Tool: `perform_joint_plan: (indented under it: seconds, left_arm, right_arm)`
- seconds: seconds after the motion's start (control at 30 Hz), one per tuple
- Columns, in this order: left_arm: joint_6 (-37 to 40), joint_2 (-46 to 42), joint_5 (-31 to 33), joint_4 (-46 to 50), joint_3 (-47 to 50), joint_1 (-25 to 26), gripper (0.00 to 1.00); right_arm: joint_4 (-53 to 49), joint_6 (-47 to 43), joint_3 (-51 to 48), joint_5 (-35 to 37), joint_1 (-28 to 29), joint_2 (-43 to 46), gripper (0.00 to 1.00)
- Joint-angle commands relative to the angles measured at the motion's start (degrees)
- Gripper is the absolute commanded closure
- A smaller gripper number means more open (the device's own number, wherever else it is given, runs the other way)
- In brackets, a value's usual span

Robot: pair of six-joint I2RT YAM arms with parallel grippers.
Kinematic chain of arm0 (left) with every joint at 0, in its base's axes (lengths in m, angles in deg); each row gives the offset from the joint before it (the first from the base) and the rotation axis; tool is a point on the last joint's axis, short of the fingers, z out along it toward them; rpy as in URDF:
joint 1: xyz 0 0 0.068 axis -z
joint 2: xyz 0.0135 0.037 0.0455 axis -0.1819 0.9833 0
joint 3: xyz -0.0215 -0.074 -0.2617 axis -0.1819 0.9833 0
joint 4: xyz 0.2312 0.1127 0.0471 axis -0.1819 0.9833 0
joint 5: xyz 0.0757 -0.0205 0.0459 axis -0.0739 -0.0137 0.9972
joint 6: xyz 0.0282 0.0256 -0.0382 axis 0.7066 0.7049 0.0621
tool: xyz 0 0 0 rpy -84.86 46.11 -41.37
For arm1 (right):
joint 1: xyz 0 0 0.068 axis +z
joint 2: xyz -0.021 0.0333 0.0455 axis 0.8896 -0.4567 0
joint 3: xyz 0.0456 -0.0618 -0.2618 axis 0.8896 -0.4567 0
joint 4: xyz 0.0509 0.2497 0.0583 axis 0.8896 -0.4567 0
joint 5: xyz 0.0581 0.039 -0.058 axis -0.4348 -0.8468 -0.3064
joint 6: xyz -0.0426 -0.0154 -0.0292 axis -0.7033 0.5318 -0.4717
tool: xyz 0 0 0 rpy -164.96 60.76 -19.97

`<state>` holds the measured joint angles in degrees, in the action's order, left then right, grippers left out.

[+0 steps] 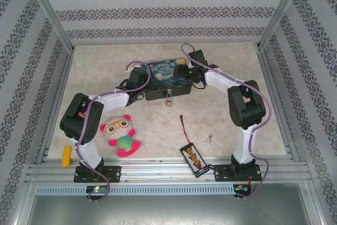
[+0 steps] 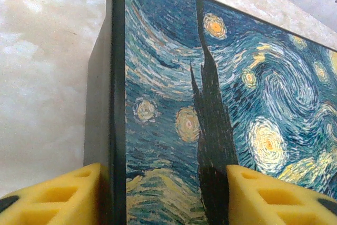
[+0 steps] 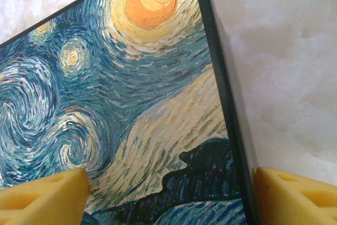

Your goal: Unlock the padlock with the key

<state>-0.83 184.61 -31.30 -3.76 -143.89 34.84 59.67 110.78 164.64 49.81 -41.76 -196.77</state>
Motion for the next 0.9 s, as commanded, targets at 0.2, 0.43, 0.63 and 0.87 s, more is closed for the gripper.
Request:
perform_joint_plan:
  seconds: [0.2,0.43,0.63,0.87]
  left_arm:
    - [4.0,-7.1,-0.6,1.3,0.1,0.4,0.0]
    - [6.2,-13.2,2.2,4.1,1.8,-0.7,0.01]
    - [7.3,-18.4,3.4,4.0,4.9,-1.9,0.01]
    - [8.2,-24.0,0.2,2.6,8.9,-4.6,0.01]
  right_arm:
    - [-9.9,-5.2,0.7,1.0,1.1,5.0,0.06]
    - [-15.1,-8.1,-4.6,9.2,-0.8,13.9,0.02]
    - [-24.2,-9.2,-10.7,16.7,0.4,21.8,0.15]
    - [-36.6,-6.2,-22.5,18.8,3.5,32.9,0.31]
